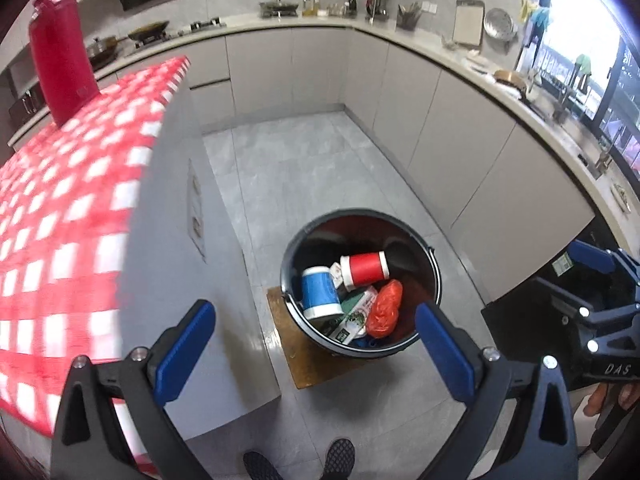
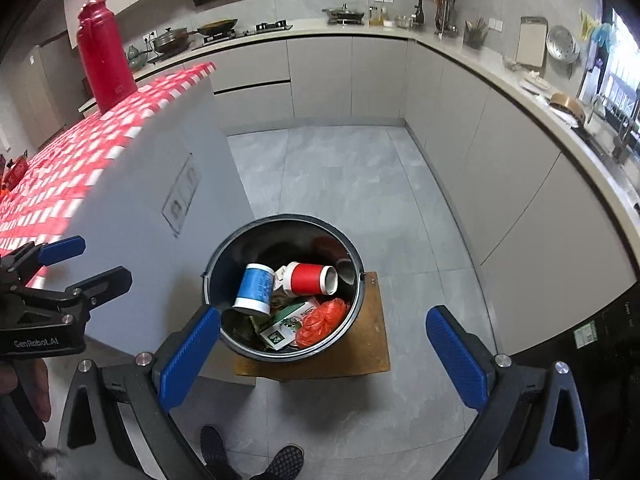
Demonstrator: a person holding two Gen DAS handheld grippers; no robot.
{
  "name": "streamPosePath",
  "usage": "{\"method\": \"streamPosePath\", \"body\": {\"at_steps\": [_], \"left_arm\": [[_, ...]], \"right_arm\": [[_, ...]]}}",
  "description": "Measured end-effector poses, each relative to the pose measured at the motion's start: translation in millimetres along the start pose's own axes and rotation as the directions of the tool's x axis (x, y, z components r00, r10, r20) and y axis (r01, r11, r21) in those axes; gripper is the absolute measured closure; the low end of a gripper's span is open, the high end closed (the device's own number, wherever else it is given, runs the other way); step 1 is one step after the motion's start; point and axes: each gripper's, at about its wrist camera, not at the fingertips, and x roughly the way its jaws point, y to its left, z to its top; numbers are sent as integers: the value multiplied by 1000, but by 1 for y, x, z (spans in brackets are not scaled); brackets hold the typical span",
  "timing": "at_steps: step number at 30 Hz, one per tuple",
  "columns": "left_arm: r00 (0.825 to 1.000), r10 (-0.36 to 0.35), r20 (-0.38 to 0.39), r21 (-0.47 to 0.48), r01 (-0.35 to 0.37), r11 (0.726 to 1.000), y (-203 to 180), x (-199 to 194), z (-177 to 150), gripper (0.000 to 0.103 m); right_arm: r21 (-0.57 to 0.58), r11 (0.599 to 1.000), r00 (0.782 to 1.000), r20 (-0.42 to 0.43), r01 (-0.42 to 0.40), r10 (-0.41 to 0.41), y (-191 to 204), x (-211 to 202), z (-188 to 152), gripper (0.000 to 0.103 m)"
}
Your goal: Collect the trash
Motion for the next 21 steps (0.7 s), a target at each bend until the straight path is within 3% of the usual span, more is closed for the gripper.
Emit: {"method": "streamPosePath", "body": {"at_steps": [9,21], "left_arm": [[995,8,102,-5,-8,1000,25,-66,10,2],[970,57,235,-52,-46,998,62,-147,16,1]], "right_arm": [[6,1000,998,67,20,-20,33,-79,7,0],[2,1000,983,181,9,-9,89,-166,4,0]]}}
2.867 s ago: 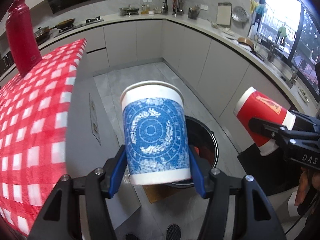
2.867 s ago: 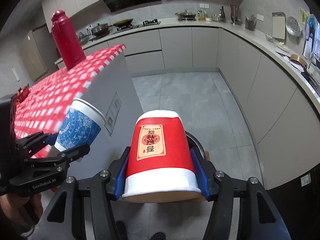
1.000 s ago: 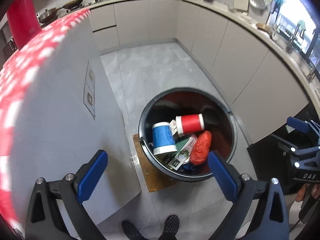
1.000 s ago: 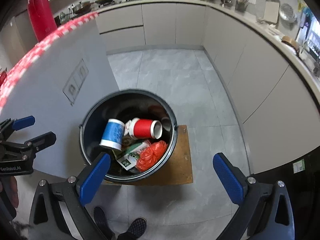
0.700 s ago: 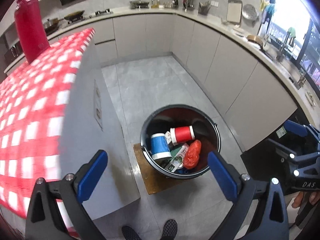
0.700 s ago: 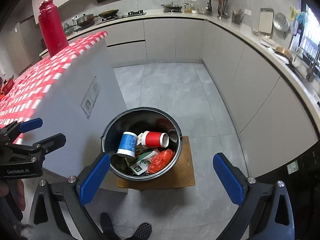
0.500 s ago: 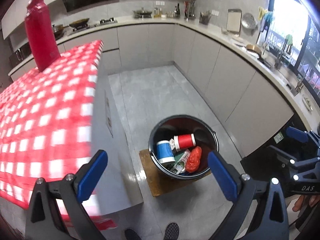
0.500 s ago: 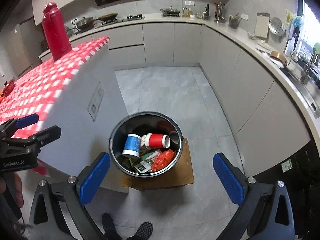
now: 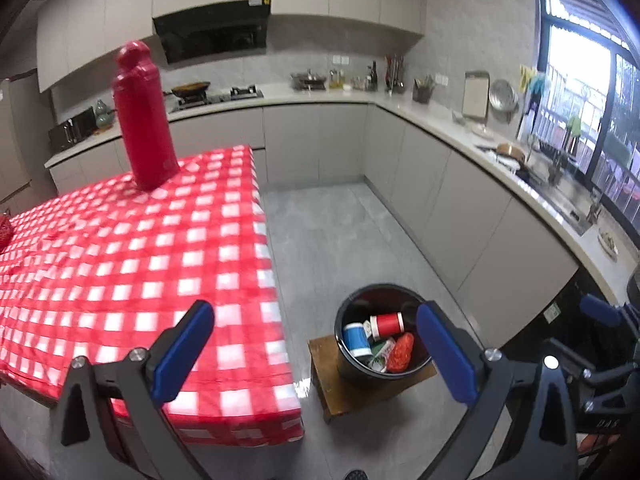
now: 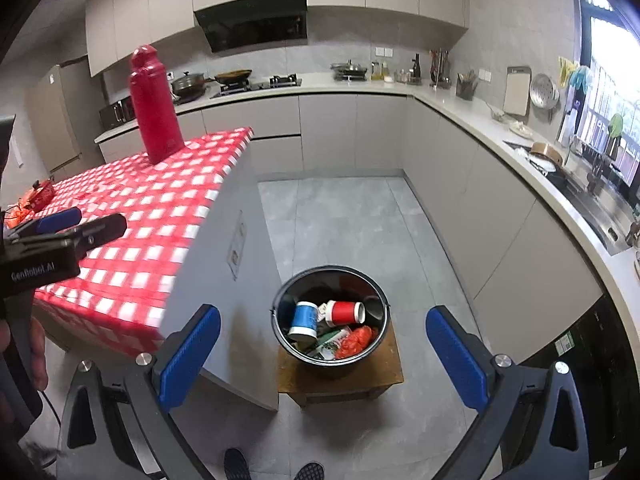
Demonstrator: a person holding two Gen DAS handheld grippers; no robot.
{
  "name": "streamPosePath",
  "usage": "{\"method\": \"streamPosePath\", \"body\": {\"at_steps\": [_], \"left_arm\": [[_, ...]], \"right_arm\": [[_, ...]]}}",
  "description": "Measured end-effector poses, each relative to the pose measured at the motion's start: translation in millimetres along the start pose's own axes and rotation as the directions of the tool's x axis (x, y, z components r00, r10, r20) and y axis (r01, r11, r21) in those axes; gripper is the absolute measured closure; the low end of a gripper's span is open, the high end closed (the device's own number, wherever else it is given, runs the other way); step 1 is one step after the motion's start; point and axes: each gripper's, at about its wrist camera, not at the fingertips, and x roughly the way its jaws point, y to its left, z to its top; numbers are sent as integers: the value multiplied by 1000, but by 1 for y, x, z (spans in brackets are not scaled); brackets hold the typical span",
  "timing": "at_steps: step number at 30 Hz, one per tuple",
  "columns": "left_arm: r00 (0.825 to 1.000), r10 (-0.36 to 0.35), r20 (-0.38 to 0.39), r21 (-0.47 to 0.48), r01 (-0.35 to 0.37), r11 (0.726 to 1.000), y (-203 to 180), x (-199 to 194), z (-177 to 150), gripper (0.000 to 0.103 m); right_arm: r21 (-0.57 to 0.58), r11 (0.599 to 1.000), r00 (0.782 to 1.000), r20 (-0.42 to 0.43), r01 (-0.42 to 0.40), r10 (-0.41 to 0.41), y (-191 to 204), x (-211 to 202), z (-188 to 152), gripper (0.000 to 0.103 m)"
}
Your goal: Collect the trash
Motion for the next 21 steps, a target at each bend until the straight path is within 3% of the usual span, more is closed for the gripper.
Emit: {"method": "streamPosePath", "body": {"at_steps": [8,21], "left_arm": [[998,22,59,4,-23,1000,18,-26,1,0],[997,16,75,-4,-16,1000,26,-34,-4,0]], "right_arm": [[12,1000,999,42,5,-6,21,-24,6,0],[24,1000,998,55,12,-13,35,-33,6,0]]}}
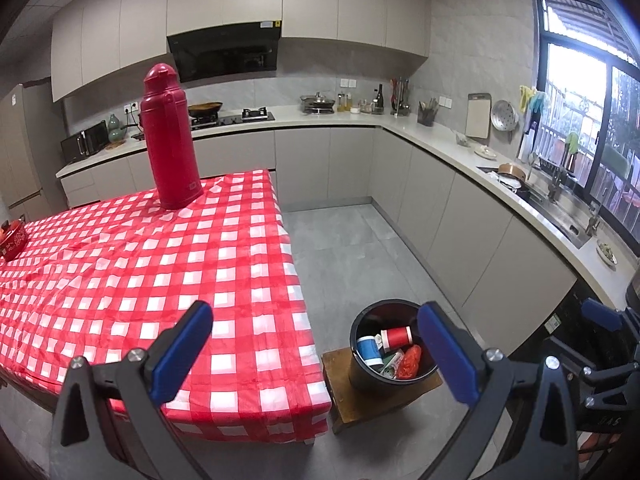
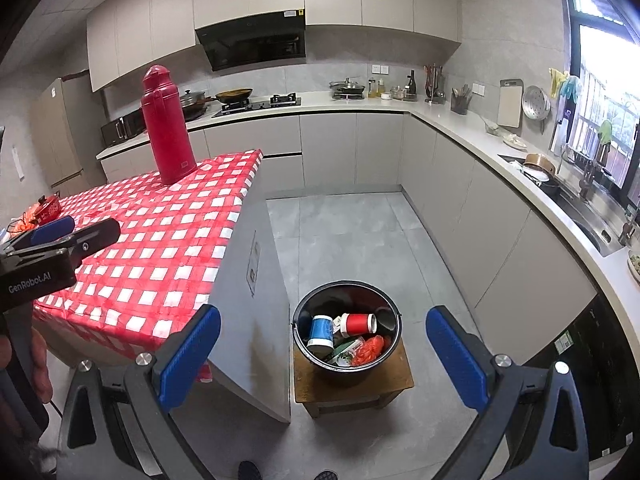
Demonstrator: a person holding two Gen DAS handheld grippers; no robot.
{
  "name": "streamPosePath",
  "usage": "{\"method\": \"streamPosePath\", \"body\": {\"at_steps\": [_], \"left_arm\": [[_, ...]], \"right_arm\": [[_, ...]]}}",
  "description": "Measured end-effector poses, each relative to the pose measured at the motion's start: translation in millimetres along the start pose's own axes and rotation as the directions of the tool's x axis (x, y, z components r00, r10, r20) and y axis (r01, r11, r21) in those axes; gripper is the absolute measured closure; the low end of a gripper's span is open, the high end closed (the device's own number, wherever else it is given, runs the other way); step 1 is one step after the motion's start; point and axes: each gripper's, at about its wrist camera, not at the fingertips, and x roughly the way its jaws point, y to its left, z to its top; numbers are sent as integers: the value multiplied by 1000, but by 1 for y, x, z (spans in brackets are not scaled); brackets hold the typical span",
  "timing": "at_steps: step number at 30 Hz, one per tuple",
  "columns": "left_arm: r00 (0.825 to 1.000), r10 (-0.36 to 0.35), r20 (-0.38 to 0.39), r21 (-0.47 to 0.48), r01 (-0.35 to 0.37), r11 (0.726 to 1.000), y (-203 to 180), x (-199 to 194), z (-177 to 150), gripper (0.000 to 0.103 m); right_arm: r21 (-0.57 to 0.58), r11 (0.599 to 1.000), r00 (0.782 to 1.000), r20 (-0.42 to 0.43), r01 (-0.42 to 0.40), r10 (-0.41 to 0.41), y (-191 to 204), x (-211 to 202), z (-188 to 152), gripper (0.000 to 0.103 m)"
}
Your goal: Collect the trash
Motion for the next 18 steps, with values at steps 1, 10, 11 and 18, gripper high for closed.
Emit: {"method": "streamPosePath", "body": {"at_steps": [1,10,11,18], "left_arm": [[1000,-1,2,2,1,1000,-1,0,0,0],[1000,-6,9,26,6,1000,-10,-6,1,0],[1000,-5,8,28,5,1000,-11,-6,1,0],[1000,-10,11,28,10,1000,-14,-7,0,0]], "right_arm": [[-1,1000,1000,0,-2,2,0,0,0,0],[7,1000,1000,14,3,-4,-4,-5,0,0],[8,1000,1000,15,4,-5,-5,-5,-1,0],[14,1000,1000,19,7,-7,-7,-10,-3,0]]}}
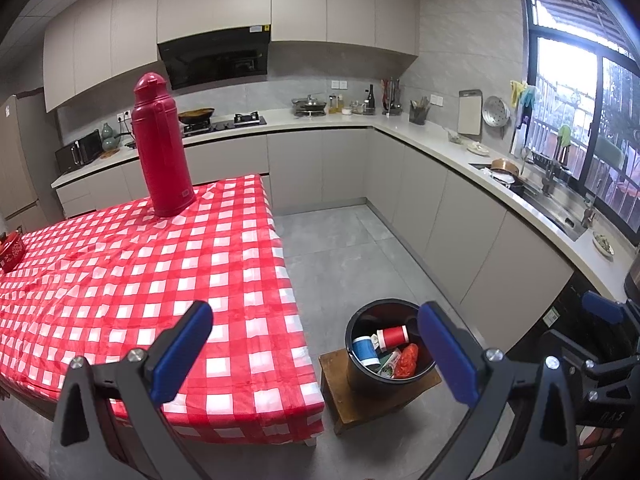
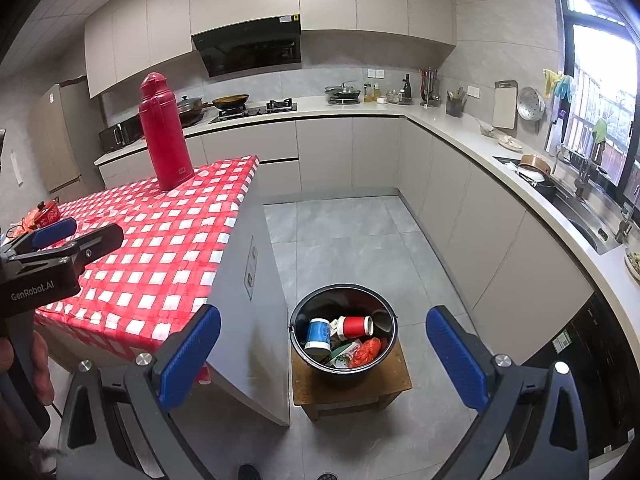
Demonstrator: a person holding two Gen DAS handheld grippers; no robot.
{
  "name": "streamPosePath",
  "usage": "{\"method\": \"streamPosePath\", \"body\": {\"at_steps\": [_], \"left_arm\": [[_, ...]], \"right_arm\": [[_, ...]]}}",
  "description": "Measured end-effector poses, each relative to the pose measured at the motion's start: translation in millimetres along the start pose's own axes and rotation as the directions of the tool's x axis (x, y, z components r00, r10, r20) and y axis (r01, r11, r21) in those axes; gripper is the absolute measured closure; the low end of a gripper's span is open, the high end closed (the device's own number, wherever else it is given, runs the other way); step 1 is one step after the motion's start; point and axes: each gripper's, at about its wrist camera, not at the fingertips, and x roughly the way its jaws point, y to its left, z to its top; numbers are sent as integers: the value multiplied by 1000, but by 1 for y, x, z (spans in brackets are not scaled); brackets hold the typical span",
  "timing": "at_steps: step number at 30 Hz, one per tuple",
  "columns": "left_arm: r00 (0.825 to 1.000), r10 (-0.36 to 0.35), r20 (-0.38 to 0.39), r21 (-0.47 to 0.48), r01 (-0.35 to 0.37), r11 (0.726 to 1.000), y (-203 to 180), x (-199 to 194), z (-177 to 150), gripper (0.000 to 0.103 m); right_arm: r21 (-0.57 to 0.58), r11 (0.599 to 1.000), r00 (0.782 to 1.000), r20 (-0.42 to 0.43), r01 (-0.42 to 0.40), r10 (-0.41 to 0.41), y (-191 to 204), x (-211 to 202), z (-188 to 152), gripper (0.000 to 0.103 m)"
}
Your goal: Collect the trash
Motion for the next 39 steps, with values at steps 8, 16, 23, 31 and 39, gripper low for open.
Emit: {"method": "streamPosePath", "body": {"at_steps": [8,16,23,31,39], "left_arm": [[1000,-14,0,2,14,1000,1,-3,-2,0],[1000,-16,2,3,16,1000,1,-3,-2,0],[1000,-19,1,8,19,1000,0,-5,0,0],[1000,-18,1,7,18,1000,-1,-5,-1,0],[1000,-17,2,7,17,1000,0,-7,1,0]], "right_arm": [[-10,1000,1000,2,3,-3,1,-3,0,0],[-21,1000,1000,8,5,-5,5,-5,1,0],[-15,1000,1000,11,8,-8,4,-8,0,0],[-12,1000,1000,13,8,-8,3,-9,-1,0],[-16,1000,1000,12,3,-3,5,-8,1,0]]}}
